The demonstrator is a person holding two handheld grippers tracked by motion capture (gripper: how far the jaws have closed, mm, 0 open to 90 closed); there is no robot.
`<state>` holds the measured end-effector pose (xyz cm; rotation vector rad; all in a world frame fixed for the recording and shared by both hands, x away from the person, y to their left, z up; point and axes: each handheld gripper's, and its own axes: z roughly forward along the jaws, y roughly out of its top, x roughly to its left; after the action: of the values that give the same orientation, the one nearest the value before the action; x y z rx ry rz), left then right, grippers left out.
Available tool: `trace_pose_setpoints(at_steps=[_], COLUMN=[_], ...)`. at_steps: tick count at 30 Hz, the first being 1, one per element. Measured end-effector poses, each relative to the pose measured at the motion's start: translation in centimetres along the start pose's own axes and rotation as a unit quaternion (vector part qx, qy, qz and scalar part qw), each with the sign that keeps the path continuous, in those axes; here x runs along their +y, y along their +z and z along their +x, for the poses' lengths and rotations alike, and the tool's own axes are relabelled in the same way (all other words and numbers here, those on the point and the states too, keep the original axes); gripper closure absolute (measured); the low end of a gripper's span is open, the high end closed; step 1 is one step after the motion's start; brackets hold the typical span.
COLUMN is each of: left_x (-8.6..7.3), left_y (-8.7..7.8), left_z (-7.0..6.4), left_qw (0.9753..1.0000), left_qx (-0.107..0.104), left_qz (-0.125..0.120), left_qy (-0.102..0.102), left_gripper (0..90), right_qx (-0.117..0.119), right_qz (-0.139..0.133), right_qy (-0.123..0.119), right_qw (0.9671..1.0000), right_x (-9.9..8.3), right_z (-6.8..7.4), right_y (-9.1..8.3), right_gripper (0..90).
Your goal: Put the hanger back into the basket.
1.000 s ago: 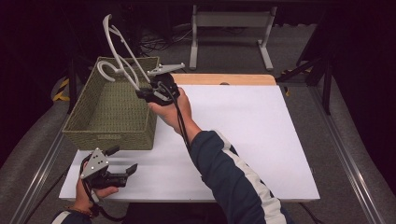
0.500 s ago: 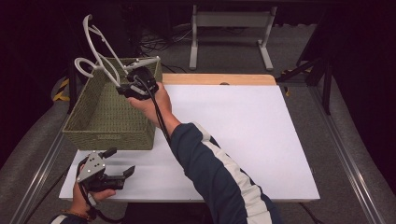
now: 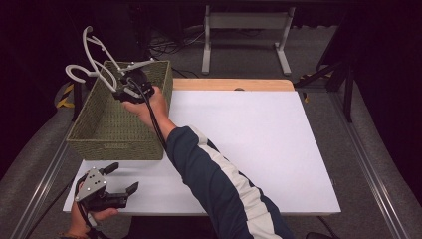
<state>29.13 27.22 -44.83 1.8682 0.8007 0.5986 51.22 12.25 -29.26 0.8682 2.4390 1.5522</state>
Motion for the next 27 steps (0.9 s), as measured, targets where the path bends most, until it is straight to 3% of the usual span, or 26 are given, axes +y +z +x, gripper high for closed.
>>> trace_pose_setpoints(at_steps=[11, 18, 27], left_x=[-0.2, -0.1, 0.0], left_y=[-0.4, -0.2, 0.2], left_z=[-0.1, -0.1, -0.1], left_qw=[1.0000, 1.0000, 0.9999], left_qx=[-0.001, -0.007, -0.013], left_qz=[0.003, 0.004, 0.007], left_qy=[-0.002, -0.002, 0.000], left_gripper=[8.6, 8.7, 8.7], right_qx=[-0.007, -0.016, -0.023], right_qz=[-0.007, 0.000, 0.011], right_qy=[0.008, 0.041, 0.057], right_qw=[0.9999, 0.9990, 0.9981], right_x=[1.2, -0.4, -1.7], right_z=[2.4, 1.3, 0.2], right_y=[1.0, 1.8, 2.9], right_gripper=[82.4, 82.3, 82.1])
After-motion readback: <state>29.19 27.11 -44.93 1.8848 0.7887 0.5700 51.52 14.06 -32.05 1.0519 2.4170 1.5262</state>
